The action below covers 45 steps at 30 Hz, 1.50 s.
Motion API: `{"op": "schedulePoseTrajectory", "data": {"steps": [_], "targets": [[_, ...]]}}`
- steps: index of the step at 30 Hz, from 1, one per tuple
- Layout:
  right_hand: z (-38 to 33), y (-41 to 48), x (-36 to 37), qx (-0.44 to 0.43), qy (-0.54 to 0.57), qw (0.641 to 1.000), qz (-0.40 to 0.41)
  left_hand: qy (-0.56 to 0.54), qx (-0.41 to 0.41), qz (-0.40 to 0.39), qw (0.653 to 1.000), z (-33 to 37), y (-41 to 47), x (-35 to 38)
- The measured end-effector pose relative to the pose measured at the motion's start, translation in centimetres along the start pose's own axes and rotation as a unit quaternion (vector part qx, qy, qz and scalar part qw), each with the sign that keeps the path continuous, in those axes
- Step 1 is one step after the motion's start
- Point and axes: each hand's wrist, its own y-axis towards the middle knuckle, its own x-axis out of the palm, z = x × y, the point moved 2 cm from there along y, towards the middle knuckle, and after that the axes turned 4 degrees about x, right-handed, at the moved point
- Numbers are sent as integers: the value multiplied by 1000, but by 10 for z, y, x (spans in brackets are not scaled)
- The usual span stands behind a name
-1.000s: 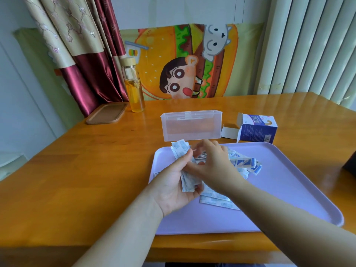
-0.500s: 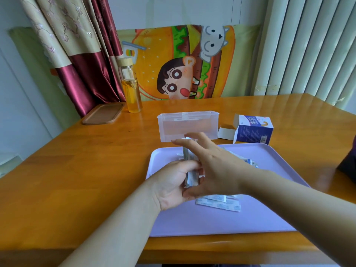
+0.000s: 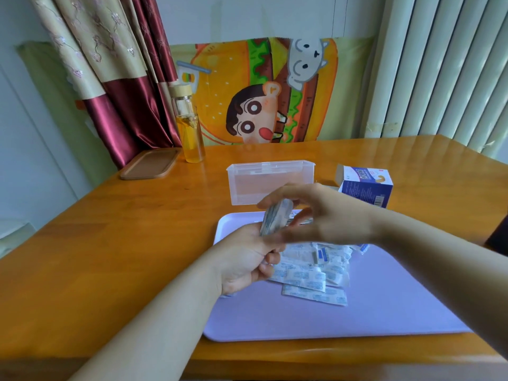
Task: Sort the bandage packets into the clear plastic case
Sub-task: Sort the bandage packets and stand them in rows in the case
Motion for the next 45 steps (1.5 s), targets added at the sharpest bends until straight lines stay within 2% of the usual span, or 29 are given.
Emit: {"op": "schedulePoseTrajectory", "data": {"steps": [7, 10, 13, 18, 20, 22, 25, 28, 34, 37, 40, 45], "targets": [[-4, 9, -18, -1, -28, 999, 44, 43, 10, -58, 997, 13, 3, -5], [-8, 14, -25, -2, -37, 996, 84, 93, 61, -6, 994, 22, 8, -8], [-7, 22, -33, 7, -37, 990, 133, 189, 155, 62, 968, 30, 15, -14], [-10, 40, -41, -16, -39, 983, 181, 200, 218, 60, 953, 42, 26, -21], [-7, 50, -44, -10, 7, 983, 185, 193, 241, 58, 949, 47, 33, -26], [0, 58, -45, 9, 143, 976, 163, 175, 257, 60, 949, 50, 39, -31], [14, 68, -35, 52, 331, 938, 91, 165, 261, 58, 949, 50, 47, -37], [23, 74, -23, 70, 408, 906, 83, 168, 259, 44, 950, 46, 55, -42], [28, 86, -14, 74, 409, 900, 133, 258, 256, 60, 929, 42, 62, -50], [27, 88, -11, 74, 455, 877, 132, 290, 256, 87, 918, 43, 66, -52], [28, 87, -11, 65, 485, 864, 124, 280, 251, 86, 923, 44, 66, -52], [31, 85, -15, 46, 438, 884, 155, 293, 230, 61, 926, 46, 64, -50]]}}
